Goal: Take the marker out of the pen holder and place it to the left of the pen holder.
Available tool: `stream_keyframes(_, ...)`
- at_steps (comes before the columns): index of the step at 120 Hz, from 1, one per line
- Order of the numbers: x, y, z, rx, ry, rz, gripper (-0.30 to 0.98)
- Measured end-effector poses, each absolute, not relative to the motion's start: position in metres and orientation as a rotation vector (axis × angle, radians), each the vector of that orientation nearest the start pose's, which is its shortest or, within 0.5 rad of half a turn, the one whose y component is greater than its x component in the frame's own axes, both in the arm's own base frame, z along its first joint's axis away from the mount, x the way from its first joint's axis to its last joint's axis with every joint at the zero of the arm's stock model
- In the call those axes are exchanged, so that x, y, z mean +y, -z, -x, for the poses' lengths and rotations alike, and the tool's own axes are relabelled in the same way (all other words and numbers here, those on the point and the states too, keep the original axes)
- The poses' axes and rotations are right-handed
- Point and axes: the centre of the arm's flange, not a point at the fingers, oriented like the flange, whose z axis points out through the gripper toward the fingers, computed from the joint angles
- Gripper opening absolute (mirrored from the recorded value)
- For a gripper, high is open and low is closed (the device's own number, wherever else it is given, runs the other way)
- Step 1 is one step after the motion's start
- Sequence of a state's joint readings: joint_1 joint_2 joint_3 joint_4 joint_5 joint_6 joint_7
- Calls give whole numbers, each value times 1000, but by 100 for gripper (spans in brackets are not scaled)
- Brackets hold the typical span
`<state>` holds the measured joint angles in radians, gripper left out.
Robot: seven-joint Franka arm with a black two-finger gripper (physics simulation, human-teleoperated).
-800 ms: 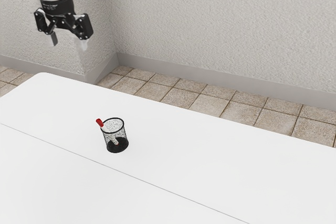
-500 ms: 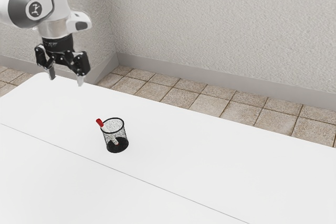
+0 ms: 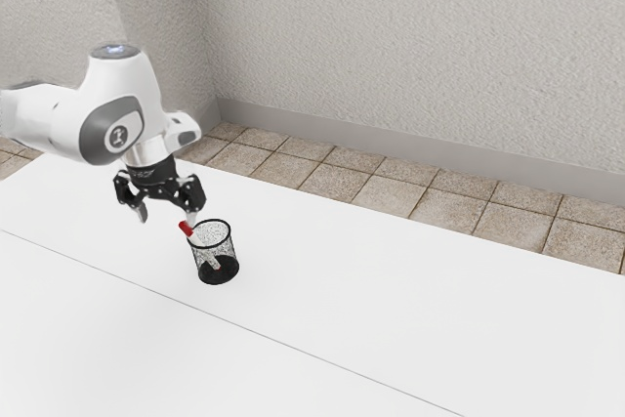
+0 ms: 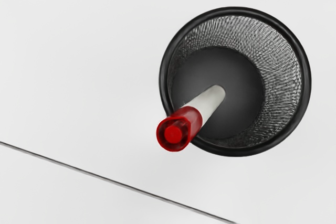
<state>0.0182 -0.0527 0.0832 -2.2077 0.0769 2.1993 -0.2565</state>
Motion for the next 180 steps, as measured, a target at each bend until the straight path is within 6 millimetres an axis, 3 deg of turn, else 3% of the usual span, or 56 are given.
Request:
stream_keyframes(30,74,-370,-543,-500,180,3047,69)
stream_keyframes(60,71,-363,-554,-382,272,3051,69)
stream_keyframes(85,71,-357,-542,-350,278,3073,69)
stream_keyframes(145,71,-348,-547,-261,274,3079,68)
stream_keyframes(180,71,-352,-546,-244,270,3082,18)
